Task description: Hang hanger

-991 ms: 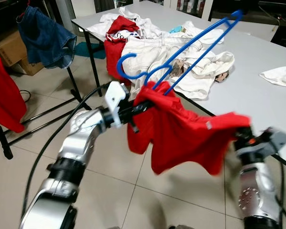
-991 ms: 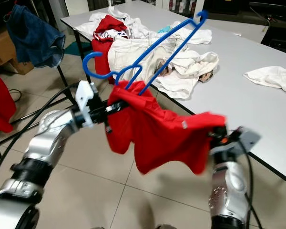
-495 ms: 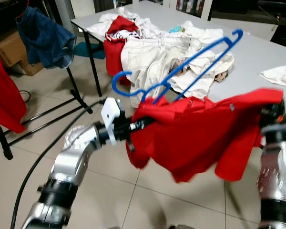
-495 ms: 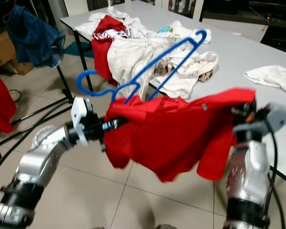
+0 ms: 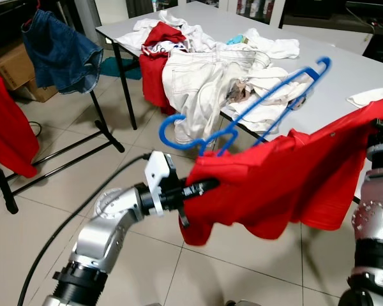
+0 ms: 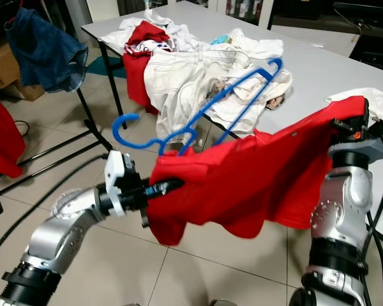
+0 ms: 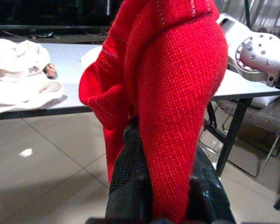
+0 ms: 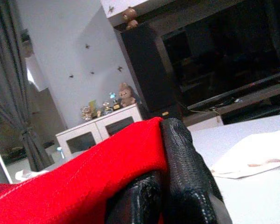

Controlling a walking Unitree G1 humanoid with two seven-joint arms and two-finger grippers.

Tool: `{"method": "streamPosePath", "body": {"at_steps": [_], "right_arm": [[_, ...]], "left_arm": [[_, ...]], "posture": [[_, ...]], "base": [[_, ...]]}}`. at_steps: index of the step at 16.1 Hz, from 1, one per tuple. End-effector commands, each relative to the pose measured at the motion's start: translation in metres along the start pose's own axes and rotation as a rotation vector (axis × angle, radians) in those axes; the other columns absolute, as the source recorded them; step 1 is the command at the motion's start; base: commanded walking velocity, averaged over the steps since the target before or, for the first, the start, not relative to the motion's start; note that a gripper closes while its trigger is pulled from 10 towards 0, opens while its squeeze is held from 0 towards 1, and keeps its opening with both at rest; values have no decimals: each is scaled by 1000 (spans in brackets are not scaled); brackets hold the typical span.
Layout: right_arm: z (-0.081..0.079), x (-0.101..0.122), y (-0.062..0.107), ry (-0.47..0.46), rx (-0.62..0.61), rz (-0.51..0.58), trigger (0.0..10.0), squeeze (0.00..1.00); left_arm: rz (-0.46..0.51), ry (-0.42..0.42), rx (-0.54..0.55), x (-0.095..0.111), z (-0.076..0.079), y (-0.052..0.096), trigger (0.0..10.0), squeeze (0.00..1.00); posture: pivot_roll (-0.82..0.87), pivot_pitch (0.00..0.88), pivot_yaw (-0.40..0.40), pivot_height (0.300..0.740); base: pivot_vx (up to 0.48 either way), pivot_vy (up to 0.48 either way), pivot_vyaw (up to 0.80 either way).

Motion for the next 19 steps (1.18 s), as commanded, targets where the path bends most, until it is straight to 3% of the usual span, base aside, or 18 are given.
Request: {"method": "streamPosePath", "body": {"at_steps": [1, 3, 6, 11, 15, 17, 19], "right_arm": [[12, 23, -10, -2, -64, 86, 0, 0], [15, 31, -17, -2, -88, 113, 0, 0], [31, 51, -31, 1, -157, 167, 0, 0], [18, 61, -27, -76, -76, 205, 0, 0], [22, 70, -31, -87, -105, 239, 0, 0], [20, 79, -34, -91, -98, 263, 0, 0], [14, 79, -35, -93, -71, 260, 0, 0]], "left_arm": [[-25, 11, 19, -7, -1, 7, 10000, 0], [-45, 18, 21, -14, 1, 8, 10000, 0], [-93, 33, 30, -32, 7, 13, 10000, 0], [-214, 141, 25, -64, 9, 31, 10000, 0], [-296, 141, 72, -89, 6, 38, 10000, 0], [-347, 128, 149, -105, -3, 44, 10000, 0], [-313, 105, 199, -100, -13, 43, 10000, 0]], "posture": [[-128, 0, 53, 740], [-128, 0, 53, 740], [-122, 0, 49, 740], [-127, 0, 50, 740], [-142, 0, 57, 740], [-143, 0, 55, 740], [-137, 0, 50, 740]], "base": [[0, 0, 0], [0, 0, 0], [0, 0, 0], [0, 0, 0], [0, 0, 0], [0, 0, 0], [0, 0, 0]]}}
Point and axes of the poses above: a point about 5 cm out from each wrist's last joint towards the gripper, its own y axis pointing back from the gripper into the wrist, its own x axis along the axis of the wrist's last joint, z = x × y, the point moved 5 cm from there along -y, pointing out of the wrist towards the gripper, and after that the axes turned 6 degrees about y, right-handed, at the moved point
